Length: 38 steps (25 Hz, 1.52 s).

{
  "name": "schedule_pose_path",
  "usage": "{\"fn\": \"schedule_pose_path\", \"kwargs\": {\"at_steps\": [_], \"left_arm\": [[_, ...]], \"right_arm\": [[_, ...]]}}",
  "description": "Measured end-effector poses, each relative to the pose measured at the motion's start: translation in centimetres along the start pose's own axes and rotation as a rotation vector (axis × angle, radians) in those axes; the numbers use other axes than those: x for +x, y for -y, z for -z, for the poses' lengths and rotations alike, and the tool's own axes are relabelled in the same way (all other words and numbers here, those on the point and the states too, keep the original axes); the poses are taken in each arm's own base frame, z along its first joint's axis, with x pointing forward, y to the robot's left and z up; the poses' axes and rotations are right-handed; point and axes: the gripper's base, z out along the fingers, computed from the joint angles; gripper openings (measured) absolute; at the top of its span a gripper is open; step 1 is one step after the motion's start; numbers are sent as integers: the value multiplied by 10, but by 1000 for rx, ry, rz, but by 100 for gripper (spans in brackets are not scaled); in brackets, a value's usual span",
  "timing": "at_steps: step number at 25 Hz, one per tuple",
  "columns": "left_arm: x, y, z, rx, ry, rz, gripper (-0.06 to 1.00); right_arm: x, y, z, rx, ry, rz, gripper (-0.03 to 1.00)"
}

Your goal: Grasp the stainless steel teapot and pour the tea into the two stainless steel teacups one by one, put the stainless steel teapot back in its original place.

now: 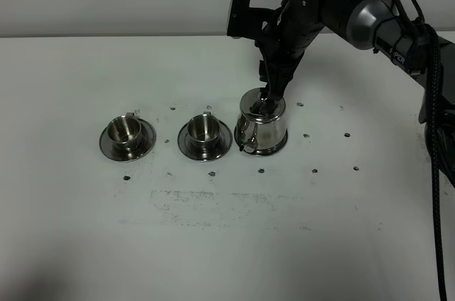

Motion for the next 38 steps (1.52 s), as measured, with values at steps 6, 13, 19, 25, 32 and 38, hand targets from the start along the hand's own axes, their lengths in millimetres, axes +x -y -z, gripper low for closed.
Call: {"fn": "schedule_pose_path", "kwargs": {"at_steps": [6, 13, 19, 25, 32, 38], "left_arm": [[0, 0, 0, 0, 0, 0, 38], [0, 0, 0, 0, 0, 0, 38], [0, 0, 0, 0, 0, 0, 38], [0, 0, 0, 0, 0, 0, 38], [0, 0, 0, 0, 0, 0, 38], [0, 0, 0, 0, 0, 0, 38]], "right_arm": [[4, -4, 0, -50, -35, 0, 41], [6, -5, 0, -56, -61, -5, 41], [15, -2, 1, -56, -104, -50, 41], [20, -3, 2, -85, -143, -51, 41], [21, 4, 17, -33, -166, -23, 41], [22, 10, 26, 24, -175, 3, 41]]}}
